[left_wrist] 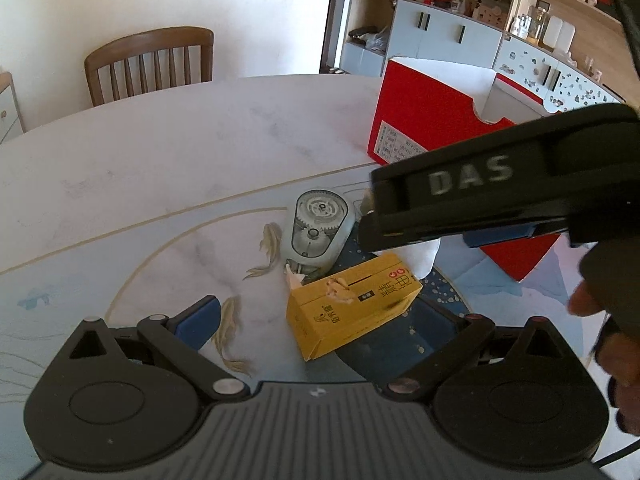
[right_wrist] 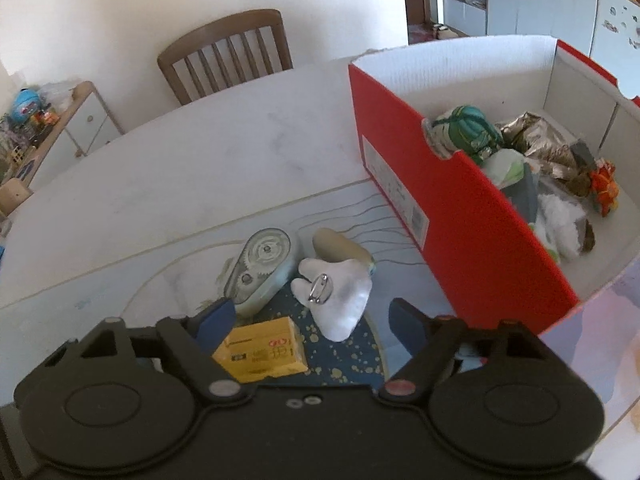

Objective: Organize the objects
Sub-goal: 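Grasp the yellow box with the left gripper while the right grasps the white plush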

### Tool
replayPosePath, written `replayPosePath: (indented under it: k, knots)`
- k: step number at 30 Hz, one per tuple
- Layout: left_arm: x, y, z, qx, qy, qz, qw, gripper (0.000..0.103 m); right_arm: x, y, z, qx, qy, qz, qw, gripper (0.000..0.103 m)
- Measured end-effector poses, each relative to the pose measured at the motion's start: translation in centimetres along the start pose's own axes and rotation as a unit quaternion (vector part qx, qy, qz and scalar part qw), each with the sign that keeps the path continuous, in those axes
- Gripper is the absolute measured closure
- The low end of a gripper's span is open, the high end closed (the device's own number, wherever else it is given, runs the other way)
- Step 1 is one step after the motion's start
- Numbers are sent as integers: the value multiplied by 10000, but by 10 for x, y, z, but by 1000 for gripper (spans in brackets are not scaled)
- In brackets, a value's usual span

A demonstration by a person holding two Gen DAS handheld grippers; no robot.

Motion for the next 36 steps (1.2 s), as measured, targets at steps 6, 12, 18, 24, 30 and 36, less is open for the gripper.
replayPosePath:
  k: [6,12,18,24,30,36]
  knots:
    - [-2,-4,1,-31,10,-27,10000,8,-4,-15,-1,145,-83,-100,9998,28]
    - [-12,-5,-2,4,-118,-165,9998,31,-7,-24,-2,207,-129,-127,9996,31]
    - [-15,-4,-5,45,-156,-203,9997,44,-8,-28,0,254,-203,-119,9994,38]
    - [-15,-2,-7,65,-178,-212,9996,52,-8,-28,2,224,-283,-116,9993,53]
    - [-20,0,-11,115,-254,-264,9993,58,-9,-27,5,228,-317,-62,9992,70]
    - [-19,4,-14,158,-127,-303,9993,67,-13,-19,7,117,-380,-28,9992,72]
Point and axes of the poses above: each gripper's, at about its wrist camera, not at the fingertips, and y roughly against the way its jaws point, x to its left, z to its top, the point moved 10 cm from there along -y, roughly the way its jaws point, and after that the axes turned 8 degrees about y, right-handed, at the moved point
